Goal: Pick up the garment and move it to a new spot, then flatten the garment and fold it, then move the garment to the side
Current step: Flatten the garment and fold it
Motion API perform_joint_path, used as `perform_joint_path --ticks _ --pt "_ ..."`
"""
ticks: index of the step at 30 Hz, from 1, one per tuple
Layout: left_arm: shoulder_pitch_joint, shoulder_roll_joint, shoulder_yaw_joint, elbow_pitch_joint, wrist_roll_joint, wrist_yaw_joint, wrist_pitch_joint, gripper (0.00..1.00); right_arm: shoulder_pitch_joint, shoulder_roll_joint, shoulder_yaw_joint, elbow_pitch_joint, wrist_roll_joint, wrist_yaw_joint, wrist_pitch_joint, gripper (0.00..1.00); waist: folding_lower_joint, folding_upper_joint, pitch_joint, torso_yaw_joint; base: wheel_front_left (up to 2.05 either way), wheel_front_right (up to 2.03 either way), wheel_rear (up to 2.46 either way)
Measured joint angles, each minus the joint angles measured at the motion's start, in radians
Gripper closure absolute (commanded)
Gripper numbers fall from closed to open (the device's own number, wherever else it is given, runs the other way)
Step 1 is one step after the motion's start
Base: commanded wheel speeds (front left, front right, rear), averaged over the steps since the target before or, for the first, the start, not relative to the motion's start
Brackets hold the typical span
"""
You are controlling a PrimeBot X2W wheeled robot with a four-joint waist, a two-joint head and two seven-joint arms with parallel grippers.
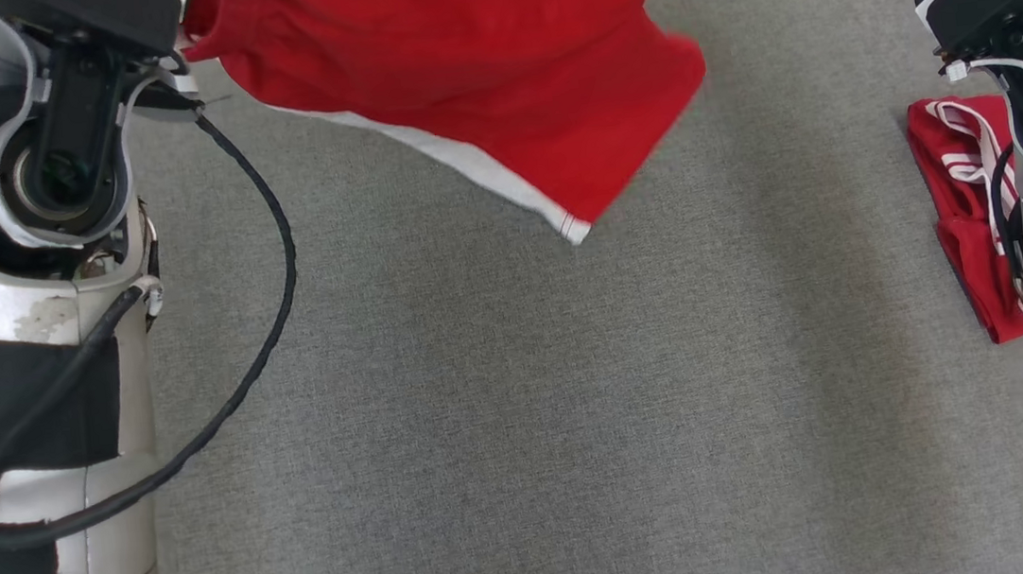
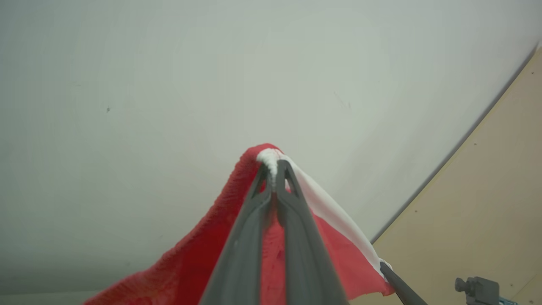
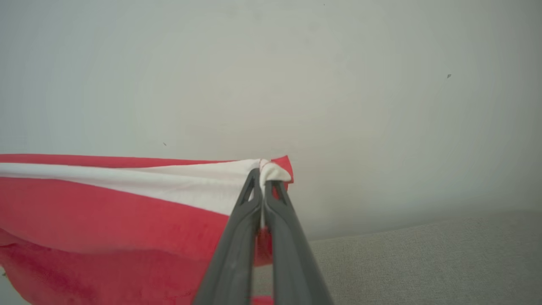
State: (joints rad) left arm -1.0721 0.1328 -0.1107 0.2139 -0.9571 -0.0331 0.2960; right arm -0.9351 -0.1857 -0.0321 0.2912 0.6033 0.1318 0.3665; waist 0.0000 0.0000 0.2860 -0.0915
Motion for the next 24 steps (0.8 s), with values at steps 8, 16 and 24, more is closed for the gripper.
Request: perform_joint_path --ticks 8,16,24 --pt "0.117 0.001 0.004 0.038 -0.017 -0.027 -0.025 1.0 0.092 0.027 -0.005 0.006 -0.051 0.0 0.043 1.0 0.0001 0.0001 0.039 0.006 0.0 0.0 0.0" --pt "0.033 0.067 0.033 0.035 0.015 0.008 -0.026 1.0 -0.046 0.093 -0.023 0.083 -0.042 0.0 0.08 1.0 0.0001 0.0001 0.112 0.003 0.0 0.0 0.0" --pt "-0.278 0.049 0.1 0.035 0.04 0.003 -0.188 1.0 -0.41 0.135 -0.095 0.189 -0.09 0.001 -0.133 1.0 0.0002 0.0001 0.256 -0.02 0.0 0.0 0.0"
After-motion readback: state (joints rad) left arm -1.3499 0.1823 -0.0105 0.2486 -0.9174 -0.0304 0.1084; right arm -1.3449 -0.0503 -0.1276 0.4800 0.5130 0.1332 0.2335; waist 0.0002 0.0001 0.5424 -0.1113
